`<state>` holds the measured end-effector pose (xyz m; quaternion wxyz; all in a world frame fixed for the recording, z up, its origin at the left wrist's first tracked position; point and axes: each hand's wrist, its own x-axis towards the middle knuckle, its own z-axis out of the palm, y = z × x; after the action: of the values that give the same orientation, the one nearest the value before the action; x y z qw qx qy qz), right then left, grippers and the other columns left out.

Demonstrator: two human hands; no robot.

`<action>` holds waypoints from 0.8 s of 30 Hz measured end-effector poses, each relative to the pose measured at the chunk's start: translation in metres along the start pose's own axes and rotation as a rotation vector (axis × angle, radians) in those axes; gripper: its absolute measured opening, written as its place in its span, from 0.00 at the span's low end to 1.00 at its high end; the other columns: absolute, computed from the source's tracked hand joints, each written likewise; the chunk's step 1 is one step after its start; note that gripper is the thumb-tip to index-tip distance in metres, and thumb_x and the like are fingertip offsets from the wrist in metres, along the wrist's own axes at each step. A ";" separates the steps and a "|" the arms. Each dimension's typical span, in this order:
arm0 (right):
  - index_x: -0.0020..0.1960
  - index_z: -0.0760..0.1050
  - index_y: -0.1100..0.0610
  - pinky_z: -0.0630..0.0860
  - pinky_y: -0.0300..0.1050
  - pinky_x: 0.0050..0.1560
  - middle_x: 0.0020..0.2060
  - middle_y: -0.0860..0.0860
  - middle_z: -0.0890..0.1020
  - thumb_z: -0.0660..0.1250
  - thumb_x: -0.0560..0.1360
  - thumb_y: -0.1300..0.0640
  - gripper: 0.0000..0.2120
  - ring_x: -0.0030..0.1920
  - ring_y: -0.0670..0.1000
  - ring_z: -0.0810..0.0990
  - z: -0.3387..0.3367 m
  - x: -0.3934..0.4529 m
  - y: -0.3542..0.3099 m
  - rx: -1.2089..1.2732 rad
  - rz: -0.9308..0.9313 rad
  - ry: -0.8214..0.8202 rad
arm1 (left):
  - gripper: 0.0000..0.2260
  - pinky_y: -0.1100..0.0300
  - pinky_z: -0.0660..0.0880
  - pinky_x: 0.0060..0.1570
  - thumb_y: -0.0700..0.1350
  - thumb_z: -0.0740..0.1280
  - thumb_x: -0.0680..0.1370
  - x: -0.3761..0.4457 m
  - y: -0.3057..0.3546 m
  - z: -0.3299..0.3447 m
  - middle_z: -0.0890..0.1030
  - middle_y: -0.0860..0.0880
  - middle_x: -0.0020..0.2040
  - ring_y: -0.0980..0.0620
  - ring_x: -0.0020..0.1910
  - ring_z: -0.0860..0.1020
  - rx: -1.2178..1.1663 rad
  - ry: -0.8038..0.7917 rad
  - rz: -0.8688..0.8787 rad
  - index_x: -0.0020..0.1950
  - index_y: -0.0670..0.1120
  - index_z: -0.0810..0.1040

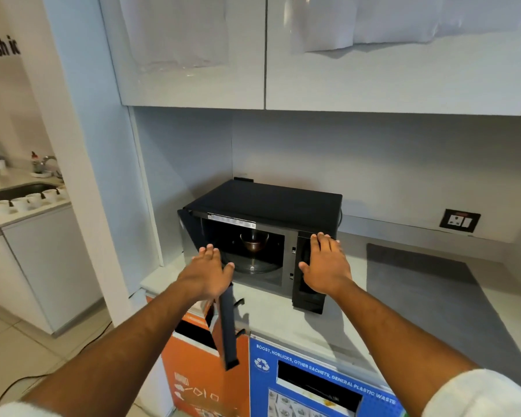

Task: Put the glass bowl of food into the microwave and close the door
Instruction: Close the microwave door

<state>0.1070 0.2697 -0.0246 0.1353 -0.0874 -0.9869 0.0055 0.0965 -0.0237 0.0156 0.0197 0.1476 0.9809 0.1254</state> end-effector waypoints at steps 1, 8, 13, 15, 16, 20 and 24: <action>0.84 0.49 0.57 0.48 0.57 0.83 0.83 0.57 0.55 0.53 0.82 0.36 0.39 0.83 0.60 0.51 0.000 0.000 0.002 0.019 -0.005 0.022 | 0.32 0.48 0.48 0.78 0.59 0.47 0.82 0.007 0.007 0.003 0.46 0.42 0.82 0.43 0.81 0.46 -0.018 -0.002 0.030 0.81 0.40 0.47; 0.82 0.57 0.57 0.49 0.55 0.82 0.82 0.55 0.61 0.33 0.73 0.23 0.52 0.83 0.57 0.55 -0.006 0.001 0.003 0.176 0.041 0.078 | 0.30 0.51 0.46 0.78 0.56 0.45 0.82 0.049 0.035 0.026 0.46 0.43 0.82 0.46 0.81 0.44 -0.010 0.047 0.234 0.80 0.41 0.48; 0.82 0.59 0.55 0.51 0.54 0.80 0.82 0.54 0.61 0.37 0.67 0.16 0.58 0.83 0.57 0.55 -0.004 0.002 -0.006 0.210 0.124 0.093 | 0.30 0.52 0.43 0.78 0.55 0.47 0.82 0.074 0.047 0.032 0.44 0.44 0.82 0.48 0.81 0.41 -0.025 0.044 0.333 0.81 0.42 0.46; 0.81 0.61 0.56 0.56 0.56 0.79 0.81 0.55 0.64 0.40 0.66 0.15 0.59 0.82 0.59 0.58 -0.005 0.005 -0.012 0.175 0.155 0.107 | 0.30 0.52 0.42 0.78 0.55 0.47 0.82 0.084 0.048 0.035 0.44 0.44 0.82 0.47 0.81 0.41 -0.009 0.053 0.366 0.81 0.42 0.46; 0.80 0.63 0.56 0.59 0.56 0.78 0.80 0.55 0.66 0.41 0.66 0.15 0.59 0.81 0.59 0.60 -0.006 0.006 -0.014 0.148 0.172 0.115 | 0.30 0.52 0.42 0.77 0.55 0.47 0.82 0.090 0.048 0.036 0.44 0.44 0.82 0.47 0.81 0.41 0.007 0.059 0.383 0.81 0.42 0.46; 0.75 0.69 0.58 0.65 0.56 0.76 0.72 0.57 0.74 0.47 0.71 0.19 0.51 0.75 0.60 0.70 -0.008 0.015 -0.023 0.038 0.235 0.121 | 0.31 0.51 0.43 0.78 0.56 0.47 0.82 0.109 0.049 0.042 0.45 0.44 0.82 0.47 0.81 0.42 0.061 0.080 0.437 0.81 0.42 0.45; 0.71 0.72 0.59 0.73 0.55 0.72 0.68 0.57 0.77 0.52 0.75 0.25 0.43 0.71 0.59 0.74 -0.009 0.023 -0.032 -0.003 0.307 0.137 | 0.32 0.50 0.45 0.79 0.57 0.48 0.81 0.125 0.052 0.044 0.45 0.43 0.82 0.46 0.81 0.43 0.074 0.081 0.465 0.80 0.42 0.44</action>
<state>0.0822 0.2420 -0.0086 0.1999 -0.2375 -0.9504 0.0186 -0.0047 0.0712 -0.0138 -0.0544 0.3652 0.9243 0.0963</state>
